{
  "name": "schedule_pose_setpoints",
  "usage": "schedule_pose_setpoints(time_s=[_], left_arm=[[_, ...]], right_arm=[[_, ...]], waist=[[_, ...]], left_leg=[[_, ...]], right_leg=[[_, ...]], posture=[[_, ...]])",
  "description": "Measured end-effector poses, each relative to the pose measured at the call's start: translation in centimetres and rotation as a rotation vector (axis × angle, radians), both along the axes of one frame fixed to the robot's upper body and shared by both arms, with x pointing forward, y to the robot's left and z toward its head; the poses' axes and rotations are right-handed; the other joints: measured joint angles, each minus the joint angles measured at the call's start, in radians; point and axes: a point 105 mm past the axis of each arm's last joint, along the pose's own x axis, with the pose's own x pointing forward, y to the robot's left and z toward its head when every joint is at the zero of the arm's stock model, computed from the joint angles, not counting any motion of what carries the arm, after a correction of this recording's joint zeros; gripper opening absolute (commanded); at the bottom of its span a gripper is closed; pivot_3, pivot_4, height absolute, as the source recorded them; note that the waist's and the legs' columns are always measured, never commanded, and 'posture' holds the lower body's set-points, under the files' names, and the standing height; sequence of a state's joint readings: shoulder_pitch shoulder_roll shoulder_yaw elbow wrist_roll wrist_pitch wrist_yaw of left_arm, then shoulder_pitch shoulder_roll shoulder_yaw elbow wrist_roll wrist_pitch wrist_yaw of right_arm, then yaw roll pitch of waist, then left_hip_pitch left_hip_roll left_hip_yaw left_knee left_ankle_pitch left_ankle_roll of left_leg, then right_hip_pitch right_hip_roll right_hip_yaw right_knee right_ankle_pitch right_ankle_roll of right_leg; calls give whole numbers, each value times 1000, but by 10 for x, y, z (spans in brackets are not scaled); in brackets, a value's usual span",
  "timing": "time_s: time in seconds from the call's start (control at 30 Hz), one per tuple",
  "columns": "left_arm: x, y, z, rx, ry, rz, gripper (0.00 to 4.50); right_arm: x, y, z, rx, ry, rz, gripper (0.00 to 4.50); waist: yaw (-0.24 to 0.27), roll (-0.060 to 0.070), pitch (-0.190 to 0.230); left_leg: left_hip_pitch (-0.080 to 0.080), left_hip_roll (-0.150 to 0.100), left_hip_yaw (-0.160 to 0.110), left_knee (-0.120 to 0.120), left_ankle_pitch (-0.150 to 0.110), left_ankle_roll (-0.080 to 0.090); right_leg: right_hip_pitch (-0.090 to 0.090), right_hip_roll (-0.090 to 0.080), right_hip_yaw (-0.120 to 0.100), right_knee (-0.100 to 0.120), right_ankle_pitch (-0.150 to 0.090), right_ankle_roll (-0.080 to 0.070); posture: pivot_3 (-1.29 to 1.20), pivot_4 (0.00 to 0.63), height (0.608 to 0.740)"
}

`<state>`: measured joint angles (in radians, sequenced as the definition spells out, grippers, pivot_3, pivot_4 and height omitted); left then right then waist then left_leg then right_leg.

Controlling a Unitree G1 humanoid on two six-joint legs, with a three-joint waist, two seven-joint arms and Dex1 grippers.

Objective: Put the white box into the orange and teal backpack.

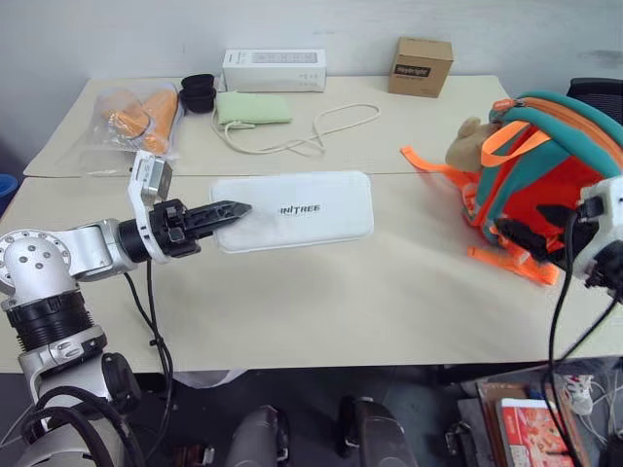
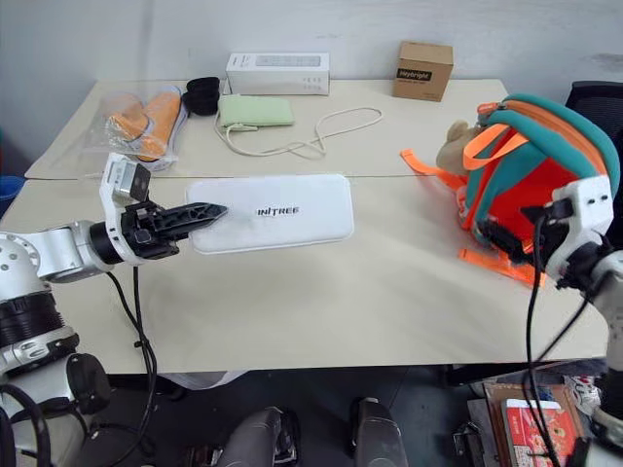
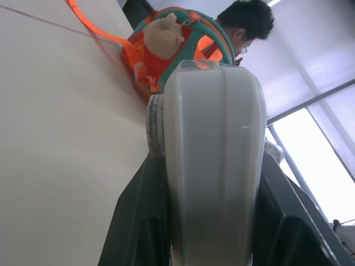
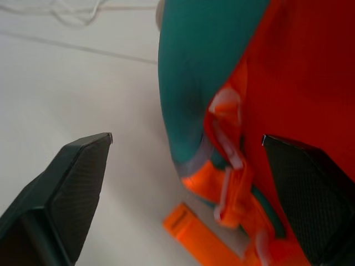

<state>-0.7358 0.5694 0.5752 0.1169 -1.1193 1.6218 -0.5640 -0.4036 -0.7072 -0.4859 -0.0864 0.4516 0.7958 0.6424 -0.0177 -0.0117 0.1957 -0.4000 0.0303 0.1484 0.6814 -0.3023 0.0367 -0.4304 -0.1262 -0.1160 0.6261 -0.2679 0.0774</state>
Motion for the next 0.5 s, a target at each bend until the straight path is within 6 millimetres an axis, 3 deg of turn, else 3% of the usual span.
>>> schedule_pose_setpoints(time_s=[0.13,0.27,0.37,0.5], left_arm=[[-1,-4,1,24,-14,15,1319],[2,-8,1,29,-16,23,1319],[2,-9,6,22,-33,20,1319],[1,-10,8,34,-47,24,1319]], right_arm=[[26,13,-4,96,5,-18,4470],[63,10,8,175,-51,-125,4470],[74,9,11,185,-81,-149,3927],[79,13,6,188,-95,-123,2501]], waist=[[-5,0,0],[-10,0,0],[-9,0,0],[-11,0,0]], left_leg=[[-2,-1,0,0,0,0],[-3,-2,1,0,1,2],[-3,-1,0,0,1,1],[-3,0,1,0,1,1]], right_leg=[[-1,1,-1,2,0,0],[-1,3,0,1,1,2],[-1,7,1,0,1,2],[-1,10,3,0,1,2]], posture=[[0,150,740],[0,150,740],[0,150,740],[0,150,740]])
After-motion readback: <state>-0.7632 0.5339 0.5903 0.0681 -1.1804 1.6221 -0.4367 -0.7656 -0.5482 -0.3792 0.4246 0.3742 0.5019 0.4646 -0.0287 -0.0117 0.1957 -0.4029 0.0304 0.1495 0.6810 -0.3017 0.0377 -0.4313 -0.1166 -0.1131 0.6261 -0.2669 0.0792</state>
